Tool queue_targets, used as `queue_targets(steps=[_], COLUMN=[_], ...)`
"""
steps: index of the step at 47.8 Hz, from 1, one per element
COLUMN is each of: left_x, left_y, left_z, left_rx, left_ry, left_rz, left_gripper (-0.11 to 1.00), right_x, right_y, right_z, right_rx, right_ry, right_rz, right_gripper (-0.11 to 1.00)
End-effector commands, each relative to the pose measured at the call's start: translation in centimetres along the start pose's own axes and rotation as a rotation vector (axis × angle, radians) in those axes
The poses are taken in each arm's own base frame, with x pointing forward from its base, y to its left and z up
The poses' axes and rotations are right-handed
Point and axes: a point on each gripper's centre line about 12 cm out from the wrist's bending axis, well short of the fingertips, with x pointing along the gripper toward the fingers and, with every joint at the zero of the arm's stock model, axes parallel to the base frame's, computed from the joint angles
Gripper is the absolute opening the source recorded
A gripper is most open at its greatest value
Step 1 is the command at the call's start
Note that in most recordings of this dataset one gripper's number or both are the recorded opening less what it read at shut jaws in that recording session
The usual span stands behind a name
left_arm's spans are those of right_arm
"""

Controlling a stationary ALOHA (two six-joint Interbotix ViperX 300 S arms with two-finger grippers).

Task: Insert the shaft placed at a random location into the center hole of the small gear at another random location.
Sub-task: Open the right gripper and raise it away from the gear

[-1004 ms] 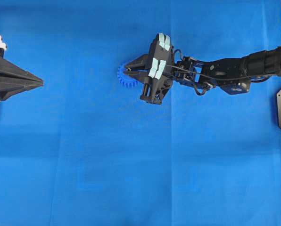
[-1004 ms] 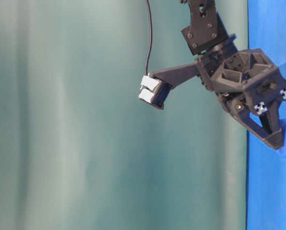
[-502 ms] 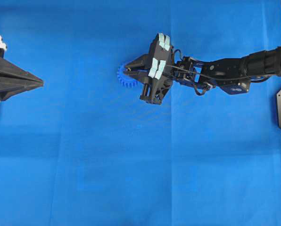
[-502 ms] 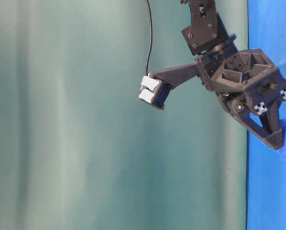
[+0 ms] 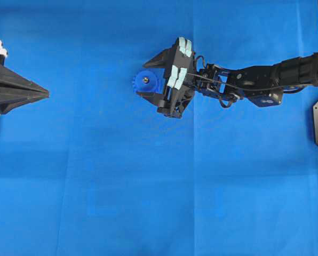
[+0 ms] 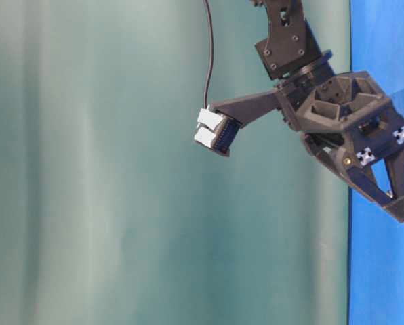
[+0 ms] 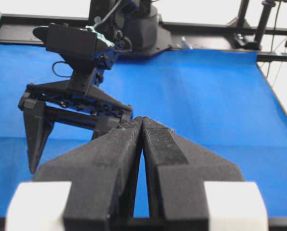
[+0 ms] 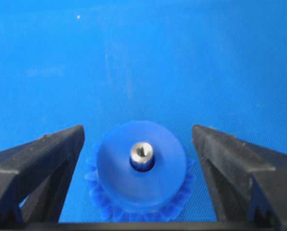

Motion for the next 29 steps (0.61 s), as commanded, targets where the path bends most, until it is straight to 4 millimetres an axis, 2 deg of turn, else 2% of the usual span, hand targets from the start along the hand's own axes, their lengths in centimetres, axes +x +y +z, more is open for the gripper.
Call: queue_targets(steps=[1, 17, 29], left_x=[0.1, 0.1, 0.1], left_y=[0.0, 0.0, -0.1], left_z=[0.4, 0.4, 0.4], left_rx=[0.002, 0.0, 0.0], left_ry=[-0.011, -0.011, -0.012], left_rz=[-0.002, -0.002, -0.002], left_gripper=[0.0, 0.0, 0.0], right_x=[-0.4, -2.7, -3.2], right_y=[0.4, 0.9, 1.2], right_z=[2.1, 5.8, 6.0], right_rx=[0.007, 0.006, 0.012], right_ry=[-0.056, -0.101, -0.099], right_rz=[0.008, 0.029, 0.037], right_gripper=[0.82, 0.81, 0.81])
